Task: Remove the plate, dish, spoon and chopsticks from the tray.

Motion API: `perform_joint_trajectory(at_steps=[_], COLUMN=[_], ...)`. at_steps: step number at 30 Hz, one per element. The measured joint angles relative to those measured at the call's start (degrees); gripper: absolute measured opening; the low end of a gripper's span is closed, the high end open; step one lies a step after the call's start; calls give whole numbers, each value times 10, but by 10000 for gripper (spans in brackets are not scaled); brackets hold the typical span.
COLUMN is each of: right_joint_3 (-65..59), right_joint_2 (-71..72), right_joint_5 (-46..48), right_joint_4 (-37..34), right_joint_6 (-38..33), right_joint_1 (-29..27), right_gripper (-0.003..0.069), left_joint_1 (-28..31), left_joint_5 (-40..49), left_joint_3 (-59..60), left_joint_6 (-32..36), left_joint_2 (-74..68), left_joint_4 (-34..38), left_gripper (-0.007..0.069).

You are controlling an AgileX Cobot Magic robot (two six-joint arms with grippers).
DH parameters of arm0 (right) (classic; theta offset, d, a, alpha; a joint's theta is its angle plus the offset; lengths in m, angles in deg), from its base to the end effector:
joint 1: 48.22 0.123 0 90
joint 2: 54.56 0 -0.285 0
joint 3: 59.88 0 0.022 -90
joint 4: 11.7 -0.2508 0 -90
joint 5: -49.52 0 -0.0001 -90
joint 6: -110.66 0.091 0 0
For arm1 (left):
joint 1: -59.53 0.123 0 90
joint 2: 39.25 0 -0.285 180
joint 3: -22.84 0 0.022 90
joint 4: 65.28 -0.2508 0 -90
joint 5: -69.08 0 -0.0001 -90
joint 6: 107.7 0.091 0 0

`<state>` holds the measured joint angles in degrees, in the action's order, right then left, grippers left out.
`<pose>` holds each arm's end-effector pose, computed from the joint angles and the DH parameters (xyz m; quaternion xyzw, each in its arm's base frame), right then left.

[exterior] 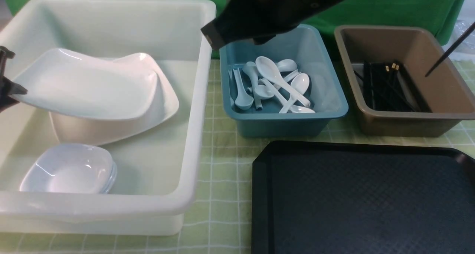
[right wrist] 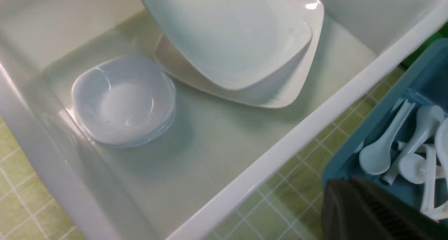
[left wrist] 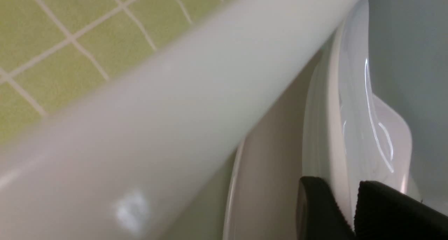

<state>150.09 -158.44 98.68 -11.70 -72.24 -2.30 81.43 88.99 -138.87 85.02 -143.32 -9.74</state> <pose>0.2640 0.2726 0.4406 -0.3633 0.8005 0.1748 0.4434 0.3396 0.1089 0.2232 -0.4291 0.8055 -0.1934 0.3600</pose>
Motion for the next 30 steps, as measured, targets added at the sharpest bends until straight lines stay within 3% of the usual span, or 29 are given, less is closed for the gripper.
perform_joint_trajectory(at_steps=[1, 7, 11, 17, 24, 28, 29, 30], right_joint_3=[0, 0, 0, 0, 0, 0, 0, 0], right_joint_2=[0, 0, 0, 0, 0, 0, 0, 0], right_joint_5=[0, -3, -4, -4, -1, 11, 11, 13], right_joint_4=[0, 0, 0, 0, 0, 0, 0, 0], right_joint_6=[0, 1, 2, 2, 2, 2, 2, 2], right_joint_1=[0, 0, 0, 0, 0, 0, 0, 0], right_gripper=[28, 30, 33, 36, 37, 39, 39, 42], left_joint_1=[-1, -9, -9, -10, -10, -10, -10, -10], left_joint_5=[2, 82, 115, 172, 164, 99, 96, 71], left_joint_3=[0, 0, 0, 0, 0, -1, -1, -1], left_joint_6=[-3, -17, -20, -19, 8, 3, 2, -5], left_joint_2=[-1, -8, -8, -8, -8, -8, -8, -11], left_joint_4=[-2, -66, -79, -81, -111, -170, -173, -192], left_gripper=[220, 489, 537, 545, 466, 292, 281, 169])
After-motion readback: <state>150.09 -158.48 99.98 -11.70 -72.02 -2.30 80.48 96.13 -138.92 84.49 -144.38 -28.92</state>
